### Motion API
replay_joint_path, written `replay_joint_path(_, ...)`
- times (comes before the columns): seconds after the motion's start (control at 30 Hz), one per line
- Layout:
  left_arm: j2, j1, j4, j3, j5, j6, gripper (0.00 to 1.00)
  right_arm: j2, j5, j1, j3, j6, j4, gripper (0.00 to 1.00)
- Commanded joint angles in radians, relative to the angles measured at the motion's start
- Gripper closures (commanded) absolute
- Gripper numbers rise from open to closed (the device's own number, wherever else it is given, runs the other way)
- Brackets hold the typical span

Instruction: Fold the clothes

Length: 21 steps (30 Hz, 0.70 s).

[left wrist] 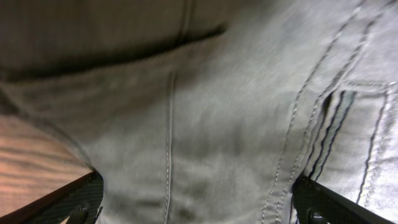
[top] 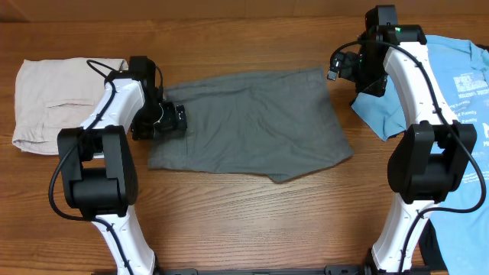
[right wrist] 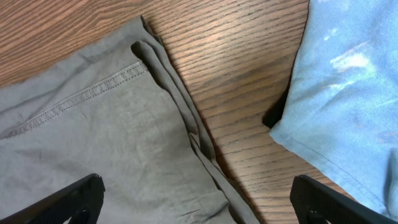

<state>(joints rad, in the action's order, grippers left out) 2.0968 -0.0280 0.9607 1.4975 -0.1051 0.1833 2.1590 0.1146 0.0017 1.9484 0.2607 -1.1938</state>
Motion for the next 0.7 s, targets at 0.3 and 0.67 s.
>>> replay_joint_path(0.3, 0.009, -0.007, 0.030, 0.043, 0.034, -0.109, 0.00, 0.000, -0.010, 0.003, 0.002, -0.006, 0.003, 0.00)
replay_joint_path(0.67, 0.009, -0.066, -0.010, 0.009, -0.016, -0.101, 0.00, 0.000, -0.010, 0.003, 0.002, -0.006, 0.003, 0.00)
